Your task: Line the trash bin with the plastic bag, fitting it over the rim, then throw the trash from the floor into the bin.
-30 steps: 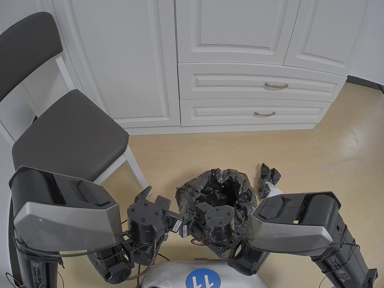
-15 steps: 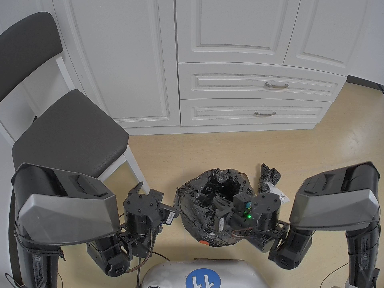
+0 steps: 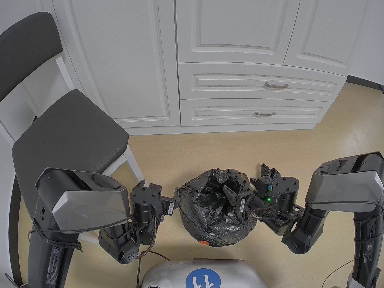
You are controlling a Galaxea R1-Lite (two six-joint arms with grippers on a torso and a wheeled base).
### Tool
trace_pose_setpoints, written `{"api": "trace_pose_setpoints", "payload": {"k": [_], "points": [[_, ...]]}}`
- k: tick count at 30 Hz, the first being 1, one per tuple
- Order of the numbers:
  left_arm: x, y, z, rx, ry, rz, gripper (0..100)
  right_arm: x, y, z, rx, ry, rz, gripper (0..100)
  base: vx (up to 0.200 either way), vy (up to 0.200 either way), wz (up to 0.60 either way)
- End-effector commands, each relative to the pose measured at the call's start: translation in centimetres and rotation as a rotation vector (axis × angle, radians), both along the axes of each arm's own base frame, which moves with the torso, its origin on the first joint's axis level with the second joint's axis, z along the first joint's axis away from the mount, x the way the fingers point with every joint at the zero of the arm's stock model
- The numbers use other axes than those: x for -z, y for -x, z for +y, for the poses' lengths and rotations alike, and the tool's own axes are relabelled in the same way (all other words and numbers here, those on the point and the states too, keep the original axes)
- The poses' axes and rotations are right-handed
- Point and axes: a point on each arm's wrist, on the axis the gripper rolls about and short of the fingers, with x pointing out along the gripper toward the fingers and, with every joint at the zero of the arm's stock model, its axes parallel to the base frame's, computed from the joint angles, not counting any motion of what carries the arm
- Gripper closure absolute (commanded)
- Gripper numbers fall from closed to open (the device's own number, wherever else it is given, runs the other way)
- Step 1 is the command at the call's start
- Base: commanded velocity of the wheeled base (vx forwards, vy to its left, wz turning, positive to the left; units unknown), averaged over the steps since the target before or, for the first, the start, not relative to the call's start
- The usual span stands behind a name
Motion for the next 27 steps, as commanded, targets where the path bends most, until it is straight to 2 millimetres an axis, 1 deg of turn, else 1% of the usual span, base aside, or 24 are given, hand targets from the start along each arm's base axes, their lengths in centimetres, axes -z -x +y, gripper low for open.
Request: {"api": "trace_pose_setpoints", "payload": {"k": [1, 5, 8, 12, 15, 22, 24, 27], "points": [[1.0, -1.4, 0.4, -0.032, 0.003, -0.003, 0, 0.1, -0.2, 0.1, 0.004, -0.008, -0.013, 0, 0.000, 0.000, 0.00], [1.7, -2.2, 0.6, -0.047, 0.006, -0.009, 0, 0.2, -0.1, 0.3, -0.001, -0.007, -0.010, 0, 0.000, 0.000, 0.00], [1.7, -2.4, 0.8, -0.052, 0.015, -0.007, 0, 0.2, -0.1, 0.3, 0.000, -0.007, -0.012, 0, 0.000, 0.000, 0.00], [1.4, -2.2, 0.9, -0.042, 0.049, -0.003, 0, 0.2, 0.0, 0.4, -0.003, -0.005, -0.009, 0, 0.000, 0.000, 0.00], [0.9, -1.7, 1.0, 0.028, 0.105, 0.019, 0, 0.2, 0.1, 0.5, -0.006, -0.006, -0.010, 0, 0.000, 0.000, 0.00], [1.6, -1.4, 1.8, 0.071, 0.128, 0.075, 0, 0.2, 0.2, 0.6, -0.012, -0.005, -0.007, 0, 0.000, 0.000, 0.00], [1.7, -1.3, 2.0, 0.096, 0.156, 0.093, 0, 0.3, 0.3, 0.6, -0.016, -0.004, -0.006, 0, 0.000, 0.000, 0.00], [1.9, -1.0, 2.7, 0.179, 0.247, 0.161, 0, 0.3, 0.4, 0.9, -0.021, -0.023, 0.002, 0, 0.000, 0.000, 0.00]]}}
